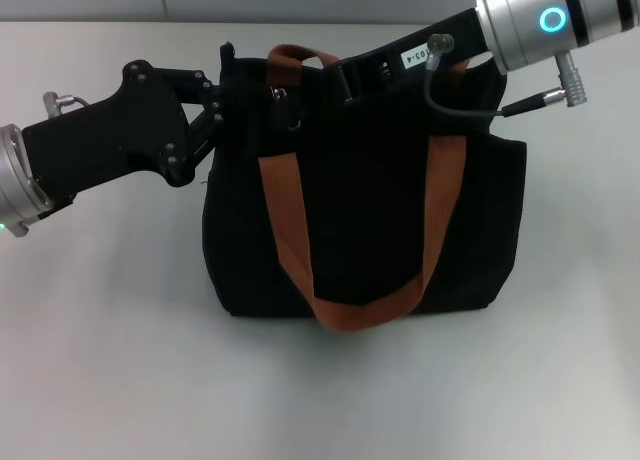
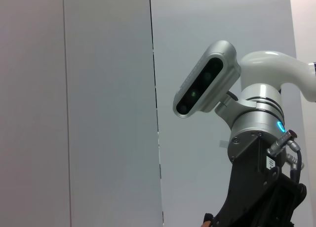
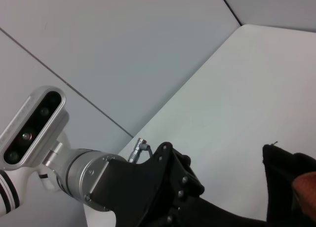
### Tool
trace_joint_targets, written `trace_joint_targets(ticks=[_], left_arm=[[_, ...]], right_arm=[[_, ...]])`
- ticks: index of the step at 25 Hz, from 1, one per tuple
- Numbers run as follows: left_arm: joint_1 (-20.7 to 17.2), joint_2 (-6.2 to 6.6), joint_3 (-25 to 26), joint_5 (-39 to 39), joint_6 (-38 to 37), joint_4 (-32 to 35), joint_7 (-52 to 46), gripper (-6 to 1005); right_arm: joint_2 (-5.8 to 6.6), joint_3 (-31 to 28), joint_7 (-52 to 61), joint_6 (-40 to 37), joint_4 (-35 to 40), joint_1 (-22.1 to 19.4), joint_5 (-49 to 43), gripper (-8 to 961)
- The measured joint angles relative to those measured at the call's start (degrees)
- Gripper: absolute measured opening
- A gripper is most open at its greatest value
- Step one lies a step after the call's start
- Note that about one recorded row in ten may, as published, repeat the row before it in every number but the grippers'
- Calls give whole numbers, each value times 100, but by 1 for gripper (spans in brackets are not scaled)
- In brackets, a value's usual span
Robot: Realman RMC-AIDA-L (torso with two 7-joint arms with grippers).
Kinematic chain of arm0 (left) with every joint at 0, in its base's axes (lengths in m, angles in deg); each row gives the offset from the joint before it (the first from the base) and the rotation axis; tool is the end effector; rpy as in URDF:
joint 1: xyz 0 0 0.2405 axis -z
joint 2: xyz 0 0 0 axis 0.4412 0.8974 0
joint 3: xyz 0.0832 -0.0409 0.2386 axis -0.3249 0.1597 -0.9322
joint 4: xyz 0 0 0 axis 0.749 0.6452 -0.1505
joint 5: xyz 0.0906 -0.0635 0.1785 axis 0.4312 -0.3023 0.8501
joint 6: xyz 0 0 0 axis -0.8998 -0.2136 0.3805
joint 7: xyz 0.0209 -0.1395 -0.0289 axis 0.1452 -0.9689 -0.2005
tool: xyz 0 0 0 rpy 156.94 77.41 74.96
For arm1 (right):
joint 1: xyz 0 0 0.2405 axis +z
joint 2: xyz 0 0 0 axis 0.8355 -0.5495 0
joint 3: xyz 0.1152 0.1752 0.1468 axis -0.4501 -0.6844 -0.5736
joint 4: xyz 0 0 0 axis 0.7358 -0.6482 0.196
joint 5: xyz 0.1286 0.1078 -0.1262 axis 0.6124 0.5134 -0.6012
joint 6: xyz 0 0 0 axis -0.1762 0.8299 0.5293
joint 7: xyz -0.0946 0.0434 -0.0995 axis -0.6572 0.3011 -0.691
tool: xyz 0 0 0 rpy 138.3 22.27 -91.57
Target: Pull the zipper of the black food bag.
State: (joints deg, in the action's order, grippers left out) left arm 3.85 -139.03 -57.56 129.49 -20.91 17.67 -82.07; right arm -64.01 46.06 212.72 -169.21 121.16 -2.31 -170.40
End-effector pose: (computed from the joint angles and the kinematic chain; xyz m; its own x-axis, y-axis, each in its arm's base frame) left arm -0.2438 0.3189 0.0236 0.6823 -0.0846 0.7261 0.2336 -0.9160 -0.3262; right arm 0.0757 0.3909 -0.0227 0.6874 -0.6992 -0.1966 -0.6710 -0.7149 0.1965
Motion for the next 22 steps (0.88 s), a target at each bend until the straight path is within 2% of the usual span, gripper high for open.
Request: trace_joint_targets(ticks=[12, 22], left_arm=[[-73, 28, 4, -57, -5, 0, 23, 70], [-108, 44, 4, -62, 0, 0, 52, 72]], right_arm=[[0, 32, 96, 19, 356, -147, -21, 0], [-1, 60, 307, 70, 475, -83, -286, -1]])
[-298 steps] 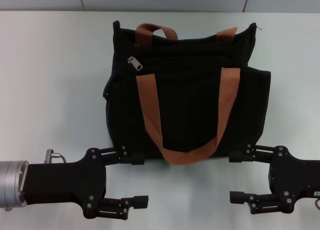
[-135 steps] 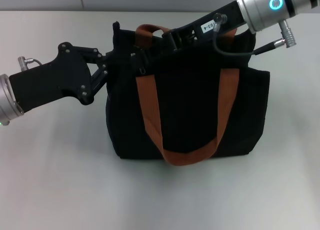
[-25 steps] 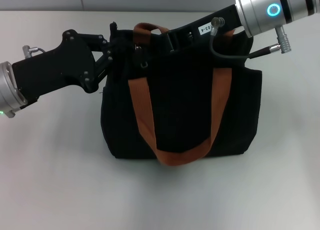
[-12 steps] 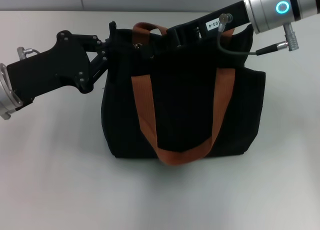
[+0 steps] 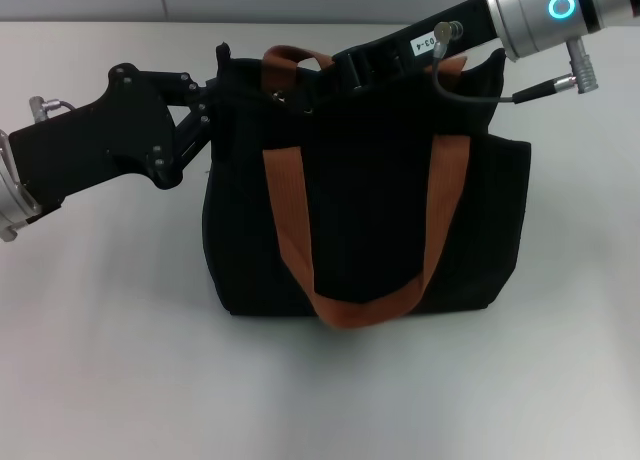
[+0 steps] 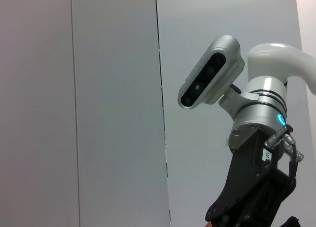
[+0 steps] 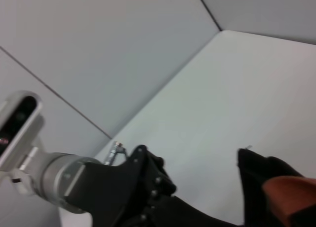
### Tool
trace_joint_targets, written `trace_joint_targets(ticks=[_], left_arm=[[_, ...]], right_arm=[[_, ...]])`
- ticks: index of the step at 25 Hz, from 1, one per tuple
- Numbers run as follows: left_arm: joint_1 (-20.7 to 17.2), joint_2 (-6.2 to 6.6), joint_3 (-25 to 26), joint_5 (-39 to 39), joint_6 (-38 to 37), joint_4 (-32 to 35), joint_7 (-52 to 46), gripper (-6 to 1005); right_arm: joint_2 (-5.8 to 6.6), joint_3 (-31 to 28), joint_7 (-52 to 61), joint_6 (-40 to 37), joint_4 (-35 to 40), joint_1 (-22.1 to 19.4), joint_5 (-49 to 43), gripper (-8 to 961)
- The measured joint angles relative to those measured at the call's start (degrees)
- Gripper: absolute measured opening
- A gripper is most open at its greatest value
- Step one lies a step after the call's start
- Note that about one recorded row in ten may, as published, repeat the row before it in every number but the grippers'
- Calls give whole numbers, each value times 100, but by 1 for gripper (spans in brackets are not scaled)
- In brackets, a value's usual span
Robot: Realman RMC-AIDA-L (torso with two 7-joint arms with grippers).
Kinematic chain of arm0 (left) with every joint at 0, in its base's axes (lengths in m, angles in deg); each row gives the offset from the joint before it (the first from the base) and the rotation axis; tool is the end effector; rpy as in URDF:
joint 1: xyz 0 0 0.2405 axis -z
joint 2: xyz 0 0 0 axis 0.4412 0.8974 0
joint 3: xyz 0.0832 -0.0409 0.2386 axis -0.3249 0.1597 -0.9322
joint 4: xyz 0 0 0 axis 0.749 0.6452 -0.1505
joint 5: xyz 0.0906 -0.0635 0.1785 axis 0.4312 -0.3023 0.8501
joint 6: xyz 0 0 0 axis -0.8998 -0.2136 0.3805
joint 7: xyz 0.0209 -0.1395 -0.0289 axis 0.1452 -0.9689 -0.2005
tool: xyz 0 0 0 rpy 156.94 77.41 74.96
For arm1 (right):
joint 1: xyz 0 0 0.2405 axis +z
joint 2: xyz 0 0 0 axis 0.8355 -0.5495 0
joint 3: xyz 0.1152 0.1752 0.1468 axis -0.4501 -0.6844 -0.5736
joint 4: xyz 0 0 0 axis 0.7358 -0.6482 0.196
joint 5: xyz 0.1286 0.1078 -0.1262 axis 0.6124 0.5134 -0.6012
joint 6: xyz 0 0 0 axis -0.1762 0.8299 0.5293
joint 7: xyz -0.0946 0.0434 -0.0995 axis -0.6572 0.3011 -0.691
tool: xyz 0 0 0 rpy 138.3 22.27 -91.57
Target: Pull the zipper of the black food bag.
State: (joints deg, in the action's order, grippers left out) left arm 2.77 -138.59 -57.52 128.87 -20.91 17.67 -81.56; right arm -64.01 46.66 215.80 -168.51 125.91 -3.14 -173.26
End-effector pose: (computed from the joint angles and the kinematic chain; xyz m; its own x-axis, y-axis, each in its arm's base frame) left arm -0.2506 0.3158 0.0277 0.6853 -0.0879 0.7230 0.2459 -0.9065 -0.3433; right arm 0.0742 0.3949 -0.0144 0.6956 -0.6908 -0.1972 -0.6810 -0.7215 0.1252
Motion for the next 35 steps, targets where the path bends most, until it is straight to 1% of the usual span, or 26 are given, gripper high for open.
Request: trace_joint_targets(ticks=[7, 10, 11, 12, 22, 35], left_arm=[[0, 10, 0, 0, 57, 0, 1, 74], [2, 12, 0, 0, 70, 0, 1, 75], [2, 12, 0, 0, 75, 0, 1, 75], [2, 12, 0, 0, 80, 0, -2, 75], [-11, 34, 0, 0, 111, 0, -35, 77], [-13, 39, 0, 0, 113, 0, -41, 80]], right_arm=[[-20, 307, 428, 61, 494, -153, -244, -1], [-31, 395, 665, 62, 784, -250, -428, -1], [-38, 437, 810, 49, 987, -327, -506, -1], [-38, 437, 810, 49, 987, -327, -506, -1], [-41, 514, 1385, -236, 1901, -695, -980, -1], [-46, 445, 1845, -635, 2689, -967, -1700, 0]])
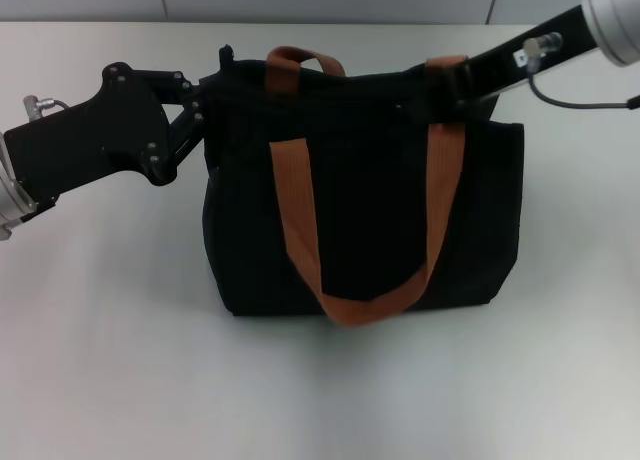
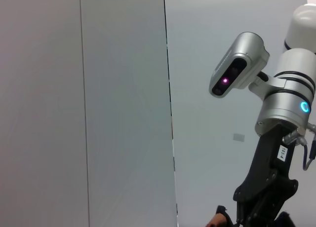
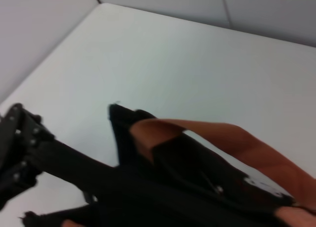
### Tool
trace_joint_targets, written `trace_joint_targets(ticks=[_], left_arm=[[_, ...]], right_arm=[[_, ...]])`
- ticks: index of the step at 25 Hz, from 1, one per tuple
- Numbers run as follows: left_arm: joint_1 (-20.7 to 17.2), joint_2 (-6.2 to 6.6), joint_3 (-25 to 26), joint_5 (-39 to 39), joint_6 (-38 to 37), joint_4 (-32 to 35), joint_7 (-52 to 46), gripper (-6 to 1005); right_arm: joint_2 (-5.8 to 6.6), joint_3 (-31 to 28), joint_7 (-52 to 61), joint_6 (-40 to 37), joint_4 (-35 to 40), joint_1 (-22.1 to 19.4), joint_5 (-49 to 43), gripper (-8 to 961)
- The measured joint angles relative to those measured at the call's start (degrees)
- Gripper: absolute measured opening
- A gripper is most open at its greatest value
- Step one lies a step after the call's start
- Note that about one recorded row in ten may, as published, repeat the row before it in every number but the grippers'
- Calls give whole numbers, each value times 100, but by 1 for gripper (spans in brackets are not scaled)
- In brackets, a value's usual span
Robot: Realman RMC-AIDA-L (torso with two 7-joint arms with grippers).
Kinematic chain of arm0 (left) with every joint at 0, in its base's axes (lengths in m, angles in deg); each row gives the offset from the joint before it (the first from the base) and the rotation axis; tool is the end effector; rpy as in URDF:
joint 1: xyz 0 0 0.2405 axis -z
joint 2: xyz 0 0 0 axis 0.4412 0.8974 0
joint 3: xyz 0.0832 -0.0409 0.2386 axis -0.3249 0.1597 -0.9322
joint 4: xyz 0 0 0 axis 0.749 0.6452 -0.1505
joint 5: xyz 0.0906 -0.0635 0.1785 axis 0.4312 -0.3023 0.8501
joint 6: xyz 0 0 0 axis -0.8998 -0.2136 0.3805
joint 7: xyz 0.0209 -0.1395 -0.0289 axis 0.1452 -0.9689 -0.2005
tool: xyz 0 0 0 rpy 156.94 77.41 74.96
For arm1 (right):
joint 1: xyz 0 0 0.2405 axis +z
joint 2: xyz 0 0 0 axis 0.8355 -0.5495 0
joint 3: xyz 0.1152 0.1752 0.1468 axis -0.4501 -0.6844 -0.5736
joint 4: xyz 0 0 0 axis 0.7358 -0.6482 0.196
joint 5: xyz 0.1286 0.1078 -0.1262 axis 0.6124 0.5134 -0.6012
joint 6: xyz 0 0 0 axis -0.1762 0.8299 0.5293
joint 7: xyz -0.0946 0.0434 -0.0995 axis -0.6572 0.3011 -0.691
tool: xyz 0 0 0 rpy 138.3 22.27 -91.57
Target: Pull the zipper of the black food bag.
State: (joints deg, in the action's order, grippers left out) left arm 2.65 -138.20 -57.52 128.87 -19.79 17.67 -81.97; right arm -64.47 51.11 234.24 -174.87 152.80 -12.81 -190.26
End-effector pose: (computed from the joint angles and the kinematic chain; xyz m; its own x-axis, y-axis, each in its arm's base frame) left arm -0.2542 0.3182 0.0299 0.6957 -0.0775 0.7141 0.2613 -0.8987 -0.3521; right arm 0.0992 0.3767 0.0319 0.6485 -0.7506 -0.1265 -0.7564 -0.6168 -0.2176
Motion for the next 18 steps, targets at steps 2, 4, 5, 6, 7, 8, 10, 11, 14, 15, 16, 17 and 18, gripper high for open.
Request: trace_joint_targets(ticks=[2, 4, 5, 6, 7, 8, 10, 11, 14, 15, 16, 17, 18], left_arm=[[0, 0, 0, 0, 0, 0, -1, 81], [0, 0, 0, 0, 1, 0, -2, 81], [0, 0, 0, 0, 3, 0, -2, 81], [0, 0, 0, 0, 6, 0, 0, 81], [0, 0, 0, 0, 11, 0, 3, 82], [0, 0, 0, 0, 17, 0, 8, 82], [0, 0, -1, 0, 25, 0, 18, 82], [0, 0, -1, 0, 30, 0, 23, 82], [0, 0, -1, 2, 55, 0, 36, 83], [0, 0, -1, 2, 67, 0, 39, 83], [0, 0, -1, 3, 72, 0, 41, 84], [0, 0, -1, 4, 80, 0, 43, 84], [0, -1, -1, 4, 83, 0, 44, 84]], right_arm=[[1, -34, 71, -53, 137, -47, -115, 0], [1, -85, 135, -117, 299, -107, -208, 0], [2, -107, 166, -149, 382, -140, -245, 0], [2, -127, 201, -181, 480, -174, -288, 0], [3, -141, 229, -204, 561, -204, -322, 0], [3, -189, 286, -251, 718, -276, -373, 0], [3, -225, 306, -278, 772, -307, -385, 0], [2, -318, 326, -328, 847, -349, -403, 0], [2, -373, 332, -353, 881, -378, -421, 0], [2, -384, 335, -355, 888, -386, -427, 0], [2, -391, 339, -356, 890, -391, -431, 0], [2, -400, 342, -356, 890, -394, -434, 0], [2, -411, 346, -357, 891, -396, -436, 0]])
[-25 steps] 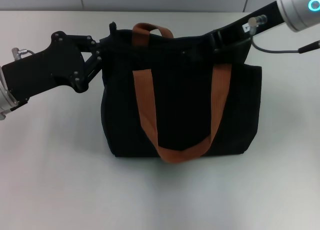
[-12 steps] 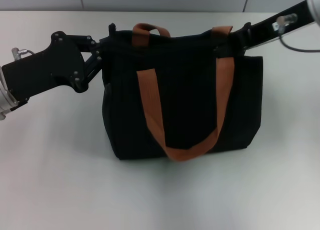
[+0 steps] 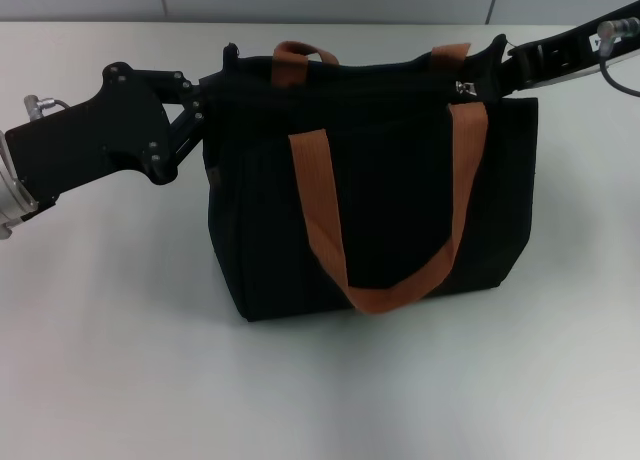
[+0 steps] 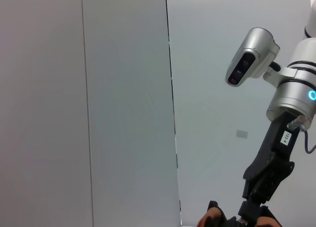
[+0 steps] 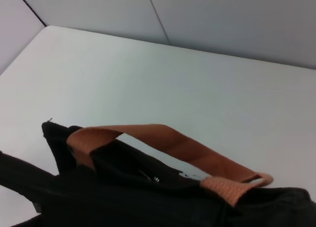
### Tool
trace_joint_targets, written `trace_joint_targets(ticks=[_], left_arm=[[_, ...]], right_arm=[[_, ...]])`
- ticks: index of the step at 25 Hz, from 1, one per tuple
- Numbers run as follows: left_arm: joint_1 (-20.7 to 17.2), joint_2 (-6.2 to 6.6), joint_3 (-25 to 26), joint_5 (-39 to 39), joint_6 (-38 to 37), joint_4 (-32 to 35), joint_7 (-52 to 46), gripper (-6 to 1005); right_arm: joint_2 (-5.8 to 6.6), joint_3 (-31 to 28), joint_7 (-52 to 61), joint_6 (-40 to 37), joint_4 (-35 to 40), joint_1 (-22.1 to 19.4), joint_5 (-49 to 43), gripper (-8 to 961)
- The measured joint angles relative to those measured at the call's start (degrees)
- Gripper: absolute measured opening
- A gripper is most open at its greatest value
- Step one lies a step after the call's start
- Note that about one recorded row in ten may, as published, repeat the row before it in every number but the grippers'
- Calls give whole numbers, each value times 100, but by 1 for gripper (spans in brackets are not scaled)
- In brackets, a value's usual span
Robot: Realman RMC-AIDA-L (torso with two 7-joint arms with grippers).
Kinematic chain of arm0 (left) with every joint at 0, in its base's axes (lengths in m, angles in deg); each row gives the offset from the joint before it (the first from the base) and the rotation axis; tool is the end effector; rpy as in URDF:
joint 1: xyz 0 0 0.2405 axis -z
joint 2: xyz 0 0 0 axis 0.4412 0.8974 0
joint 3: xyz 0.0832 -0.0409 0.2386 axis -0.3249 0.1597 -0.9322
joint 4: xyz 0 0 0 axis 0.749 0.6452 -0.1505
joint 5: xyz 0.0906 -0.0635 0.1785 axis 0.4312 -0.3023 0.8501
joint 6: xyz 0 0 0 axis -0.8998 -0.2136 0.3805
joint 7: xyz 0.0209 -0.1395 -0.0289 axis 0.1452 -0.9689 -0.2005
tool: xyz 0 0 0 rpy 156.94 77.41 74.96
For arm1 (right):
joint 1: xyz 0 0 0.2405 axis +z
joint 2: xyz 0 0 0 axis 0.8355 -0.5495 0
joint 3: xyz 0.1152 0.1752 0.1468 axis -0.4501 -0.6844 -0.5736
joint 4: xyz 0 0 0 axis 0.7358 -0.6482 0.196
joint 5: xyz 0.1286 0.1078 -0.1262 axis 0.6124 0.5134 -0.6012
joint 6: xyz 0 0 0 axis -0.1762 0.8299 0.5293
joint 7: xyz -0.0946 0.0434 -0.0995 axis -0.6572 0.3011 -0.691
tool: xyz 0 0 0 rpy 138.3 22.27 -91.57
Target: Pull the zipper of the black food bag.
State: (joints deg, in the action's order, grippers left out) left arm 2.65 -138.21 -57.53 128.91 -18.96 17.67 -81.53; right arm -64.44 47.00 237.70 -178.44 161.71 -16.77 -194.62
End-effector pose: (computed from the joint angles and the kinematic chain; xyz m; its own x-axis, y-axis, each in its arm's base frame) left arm -0.2555 0.3197 0.0294 0.7037 -0.0802 0.7060 0.2635 -0.8933 -0.3641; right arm 0.1169 0.3689 0.0665 0.5930 -0.7806 -0.1978 -0.7929 -0.5232 -0.3123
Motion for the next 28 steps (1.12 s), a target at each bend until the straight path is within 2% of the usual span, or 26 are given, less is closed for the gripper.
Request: trace_joint_targets(ticks=[9, 12, 16, 19, 22, 25, 28], left_arm=[[-11, 3, 5, -6, 0, 1, 0, 86], [-11, 15, 6, -10, -8, 1, -9, 87], [-9, 22, 4, -9, -27, 2, -42, 88], [-9, 29, 3, -10, -40, 1, -61, 88], [-35, 31, 1, 0, -46, -6, -87, 89], [-108, 26, 1, 3, -49, -24, -91, 90], [-178, 1, 1, -3, -52, -11, -95, 90]], right_arm=[[11, -231, -51, -5, -69, -26, 175, 0], [14, -405, -223, -5, -106, -131, 652, -1], [21, -934, -751, 1, -162, -357, 1525, -1], [21, -1303, -1324, 1, -205, -623, 2286, 97], [22, -1542, -2121, -34, -556, -958, 3216, 201], [66, -1754, -3256, -287, -1308, -1279, 4342, 316], [174, -1965, -4470, -790, -2185, -1498, 5107, 438]])
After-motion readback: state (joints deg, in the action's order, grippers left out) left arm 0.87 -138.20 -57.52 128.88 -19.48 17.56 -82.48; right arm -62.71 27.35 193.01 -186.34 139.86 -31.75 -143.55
